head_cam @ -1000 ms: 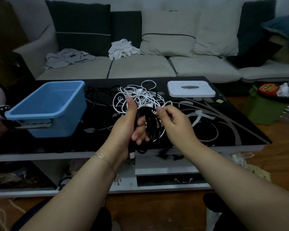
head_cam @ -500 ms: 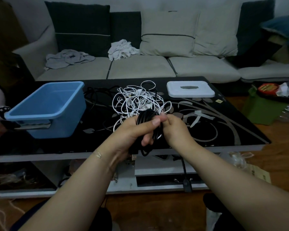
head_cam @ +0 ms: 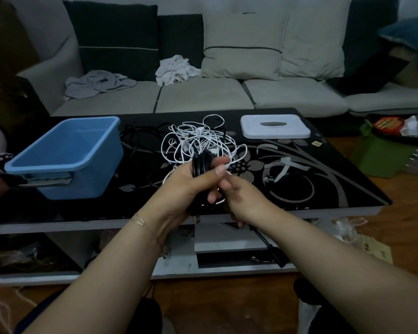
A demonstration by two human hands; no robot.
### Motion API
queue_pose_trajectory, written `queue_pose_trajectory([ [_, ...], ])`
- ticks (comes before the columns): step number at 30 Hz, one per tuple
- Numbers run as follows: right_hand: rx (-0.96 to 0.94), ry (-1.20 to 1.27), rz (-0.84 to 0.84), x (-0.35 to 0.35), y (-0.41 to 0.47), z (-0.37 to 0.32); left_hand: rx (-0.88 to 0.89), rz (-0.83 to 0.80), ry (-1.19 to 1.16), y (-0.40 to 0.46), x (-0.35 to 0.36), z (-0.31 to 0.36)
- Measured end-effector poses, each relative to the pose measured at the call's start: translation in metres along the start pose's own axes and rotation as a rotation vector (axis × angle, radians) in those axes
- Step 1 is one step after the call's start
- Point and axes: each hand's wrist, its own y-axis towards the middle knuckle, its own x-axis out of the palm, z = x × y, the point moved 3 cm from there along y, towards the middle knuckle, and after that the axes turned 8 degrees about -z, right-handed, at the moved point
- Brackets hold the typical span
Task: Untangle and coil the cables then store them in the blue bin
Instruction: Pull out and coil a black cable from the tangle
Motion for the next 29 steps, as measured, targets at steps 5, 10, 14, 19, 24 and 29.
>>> queue_pose_trajectory([
  [5,-0.19,0.005,0.035,0.005,-0.006,-0.003,0.036,0.287,-0.313,0.003,-0.012,0.008],
  [10,-0.284,-0.238,0.064,0.008,-0.016,-0.01,0.009,0.226,-0.709,0.006,-0.018,0.008],
  [14,-0.326,-0.175,0.089,0.006,-0.019,-0.013,-0.031,0.162,-0.846,0.005,-0.016,0.01],
  [19,-0.379,-0.237,0.101,0.001,-0.023,-0.019,-0.068,0.126,-0.891,0.004,-0.021,0.012],
  [24,-0.381,-0.282,0.156,-0.001,-0.023,-0.018,-0.032,0.153,-0.853,0.003,-0.019,0.008],
  [29,-0.378,-0.132,0.136,0.002,-0.024,-0.019,0.031,0.147,-0.765,0.003,-0.017,0.008],
])
